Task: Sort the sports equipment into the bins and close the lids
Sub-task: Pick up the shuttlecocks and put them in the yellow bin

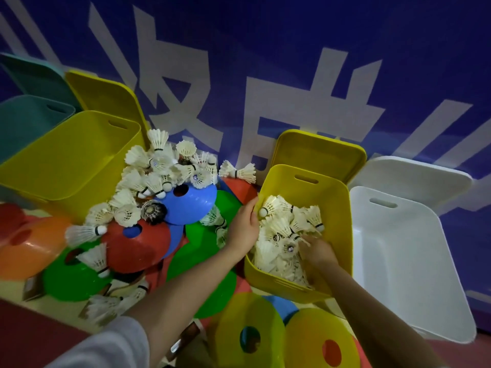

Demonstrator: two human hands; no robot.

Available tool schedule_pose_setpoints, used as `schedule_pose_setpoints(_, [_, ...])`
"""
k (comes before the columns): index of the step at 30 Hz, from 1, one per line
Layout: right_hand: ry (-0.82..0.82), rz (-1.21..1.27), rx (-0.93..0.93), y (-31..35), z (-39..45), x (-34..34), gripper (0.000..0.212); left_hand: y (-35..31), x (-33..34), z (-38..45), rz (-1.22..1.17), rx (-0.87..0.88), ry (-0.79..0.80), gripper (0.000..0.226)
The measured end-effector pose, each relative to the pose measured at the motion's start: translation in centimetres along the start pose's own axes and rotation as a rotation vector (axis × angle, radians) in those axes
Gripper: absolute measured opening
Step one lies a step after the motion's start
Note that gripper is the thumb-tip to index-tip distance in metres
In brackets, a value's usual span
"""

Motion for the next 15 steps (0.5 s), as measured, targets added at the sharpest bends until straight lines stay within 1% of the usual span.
schedule_pose_setpoints(2, [-0.019, -0.033, -0.043, 0.5, -0.2, -0.6, 0.035, 0.2, 0.0, 0.1, -0.020, -0.015, -0.006, 0.044])
schedule_pose_setpoints(5, [-0.117, -0.015, -0.085, 1.2, -0.9, -1.9, 0.037, 0.2, 0.3, 0.3, -0.057, -0.011, 0.031, 0.043])
schedule_pose_setpoints(7, [-0.172, -0.010, -0.107, 2.1, -2.0, -2.7, 0.043, 0.2, 0.5, 0.5, -0.099, -0.009, 0.134, 0.044])
schedule_pose_setpoints(9, [-0.244, 0.050, -0.162, 4.1, -3.7, -3.7, 0.044, 0.1, -0.3, 0.6, -0.137, -0.010, 0.261, 0.043])
schedule_pose_setpoints(12, [-0.369, 0.217, -0.276, 8.1, -7.0, -4.3, 0.039, 0.7, -4.4, 0.3, -0.062, 0.037, 0.337, 0.043])
schedule_pose_setpoints(15, [-0.372, 0.323, -0.433, 12.9, -10.8, -2.7, 0.040, 2.7, -9.9, -0.5, 0.025, 0.094, 0.376, 0.042])
Point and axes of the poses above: each hand's wrist, its own z-axis towards the middle knuckle, its own x-axis out of the palm, y = z × x, the point moved 5 cm from there along z, towards the middle knuckle, and after that the axes turned 4 degrees about x, right-handed, at the moved point
